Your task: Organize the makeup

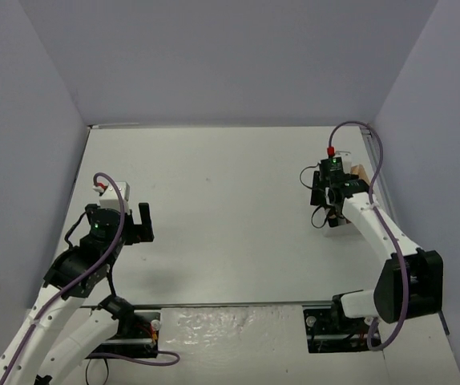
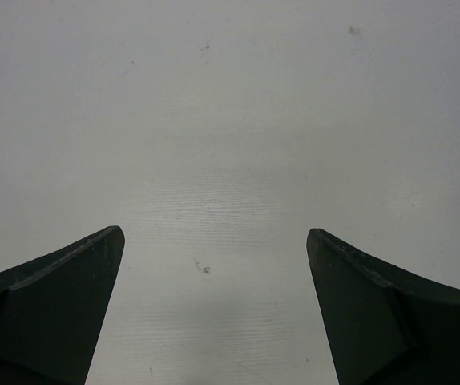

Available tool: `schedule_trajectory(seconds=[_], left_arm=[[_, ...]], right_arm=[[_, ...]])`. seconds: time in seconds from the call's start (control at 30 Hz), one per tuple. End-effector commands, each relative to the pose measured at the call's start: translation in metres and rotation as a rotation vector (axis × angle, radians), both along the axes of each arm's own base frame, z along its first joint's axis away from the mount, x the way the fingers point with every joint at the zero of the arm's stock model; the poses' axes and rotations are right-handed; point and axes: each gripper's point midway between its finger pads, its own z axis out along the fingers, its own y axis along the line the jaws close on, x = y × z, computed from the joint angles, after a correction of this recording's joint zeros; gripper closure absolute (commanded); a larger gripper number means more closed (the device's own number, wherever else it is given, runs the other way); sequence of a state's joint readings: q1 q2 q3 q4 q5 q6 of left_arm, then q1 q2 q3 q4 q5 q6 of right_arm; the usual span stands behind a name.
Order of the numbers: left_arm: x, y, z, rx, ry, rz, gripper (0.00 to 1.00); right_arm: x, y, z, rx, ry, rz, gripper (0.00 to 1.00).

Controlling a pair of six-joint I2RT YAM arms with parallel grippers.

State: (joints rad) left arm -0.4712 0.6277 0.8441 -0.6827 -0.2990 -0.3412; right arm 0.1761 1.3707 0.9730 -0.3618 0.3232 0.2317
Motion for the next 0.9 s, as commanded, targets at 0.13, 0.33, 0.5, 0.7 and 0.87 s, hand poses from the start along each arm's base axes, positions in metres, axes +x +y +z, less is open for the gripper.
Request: schedule_trajectory(seconds=[0.13,0.33,0.5,0.7,0.87], left_arm=[[0.01,-0.002,0.014,-0.022,-0.053,0.007,0.03],[0.01,0.0,0.015,-0.026,-0.061,0.017,0.03],[0.011,0.0,0.014,-0.029,-0.061,0.019,0.03],[0.011,0.0,0.012,-0.024,-0.052,0.018,0.03],[0.011,0.0,0.012,-0.025,-0.053,0.017,0.03]], right_arm=[[-0.006,0.011,0.086,0.107,-0.28,0.058,0.3],[-0.019,0.005,0.12,0.099,-0.408,0.06,0.28],[-0.017,0.018,0.081,0.15,-0.322,0.097,0.25],[-0.006,0.031,0.045,0.224,-0.28,0.111,0.21],[-0.001,0.03,0.032,0.225,-0.261,0.088,0.19]])
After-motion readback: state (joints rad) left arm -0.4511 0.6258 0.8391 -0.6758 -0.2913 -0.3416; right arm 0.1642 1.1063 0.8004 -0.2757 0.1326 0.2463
